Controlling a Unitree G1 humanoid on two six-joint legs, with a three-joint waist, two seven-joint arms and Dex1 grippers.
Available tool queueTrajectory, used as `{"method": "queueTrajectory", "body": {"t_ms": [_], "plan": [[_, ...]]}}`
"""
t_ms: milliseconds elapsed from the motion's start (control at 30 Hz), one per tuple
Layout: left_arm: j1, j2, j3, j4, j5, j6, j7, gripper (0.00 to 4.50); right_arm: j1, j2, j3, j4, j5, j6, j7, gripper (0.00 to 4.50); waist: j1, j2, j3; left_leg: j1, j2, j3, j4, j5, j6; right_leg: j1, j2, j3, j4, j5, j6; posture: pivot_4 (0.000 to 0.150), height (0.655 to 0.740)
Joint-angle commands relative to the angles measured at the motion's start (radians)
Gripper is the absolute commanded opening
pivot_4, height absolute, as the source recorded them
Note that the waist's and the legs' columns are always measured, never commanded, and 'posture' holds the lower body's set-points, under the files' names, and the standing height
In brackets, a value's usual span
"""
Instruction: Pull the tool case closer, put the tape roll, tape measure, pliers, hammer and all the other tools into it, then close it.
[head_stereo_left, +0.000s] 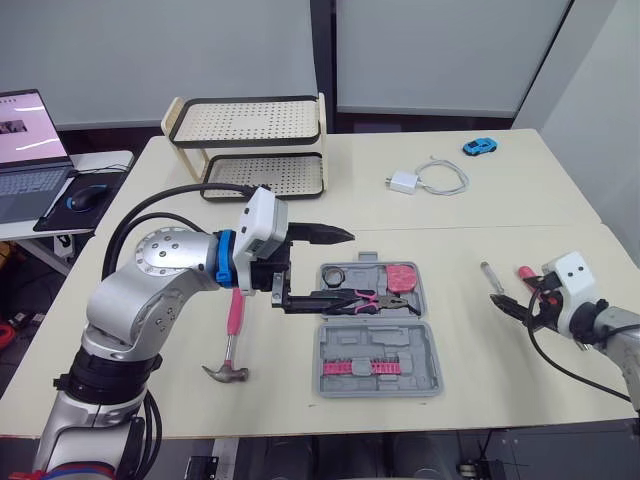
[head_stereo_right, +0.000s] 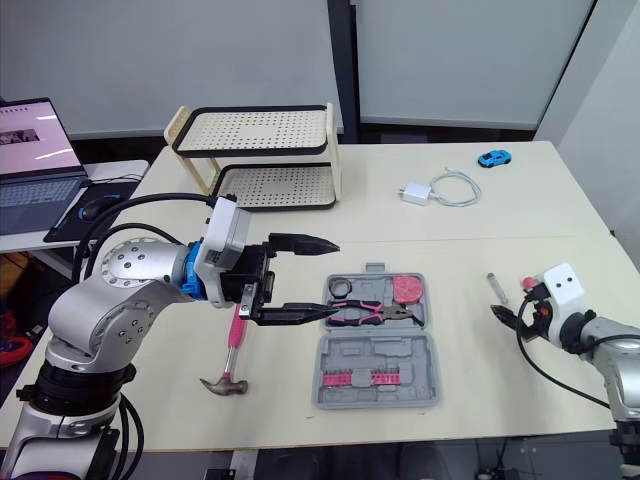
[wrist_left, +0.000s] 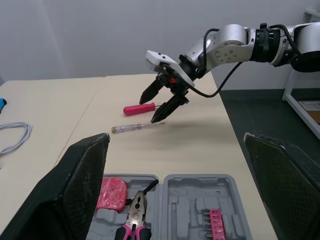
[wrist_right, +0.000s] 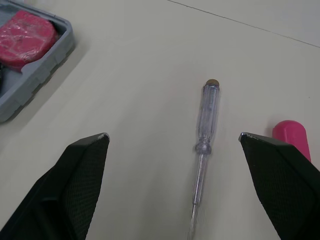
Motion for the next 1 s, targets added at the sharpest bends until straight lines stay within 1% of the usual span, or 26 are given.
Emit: {"method": "queueTrajectory", "body": {"t_ms": [33,200,500,600,733,1000], "plan": [[-0.013,-0.003,0.004,-0.033,-0.006,0.0,0.013,4.5,-0.033,0.012,-0.001,0.027,-0.01,-0.013,-0.014,4.46,0.001,0.0,0.0,0.0,0.0,0.0,0.0,0.0,0.0,0.0,0.0,0.0,0.0,0.0,0.0,0.15,0.74],[-0.014,-0.008,0.0,-0.042,-0.008,0.003,0.023,4.5,-0.076,0.039,0.02,0.08,-0.027,-0.022,-0.032,4.46,0.001,0.0,0.0,0.0,0.0,0.0,0.0,0.0,0.0,0.0,0.0,0.0,0.0,0.0,0.0,0.15,0.74],[-0.01,-0.013,-0.017,-0.049,-0.002,-0.005,0.028,4.5,-0.154,0.073,0.071,0.266,-0.091,-0.087,-0.053,4.46,-0.001,0.0,0.0,0.0,0.0,0.0,0.0,0.0,0.0,0.0,0.0,0.0,0.0,0.0,0.0,0.15,0.74],[-0.005,-0.014,-0.02,-0.055,-0.005,-0.001,0.029,4.5,-0.178,0.085,0.076,0.322,-0.107,-0.118,-0.062,3.85,-0.001,0.0,0.0,0.0,0.0,0.001,0.0,0.0,-0.001,0.0,0.0,0.0,0.0,0.0,0.0,0.15,0.74],[-0.003,-0.013,-0.018,-0.059,-0.006,0.003,0.03,4.5,-0.194,0.096,0.085,0.366,-0.123,-0.144,-0.064,2.44,-0.001,0.0,0.0,0.0,0.0,0.001,0.0,0.001,-0.001,0.0,0.0,0.0,0.0,0.0,0.0,0.15,0.74],[-0.005,-0.015,-0.018,-0.057,-0.005,0.004,0.032,4.5,-0.203,0.106,0.086,0.398,-0.144,-0.156,-0.074,2.44,-0.002,0.0,0.0,0.0,0.0,0.001,0.0,0.001,-0.001,0.0,0.0,0.0,0.0,0.0,0.0,0.15,0.74]]}}
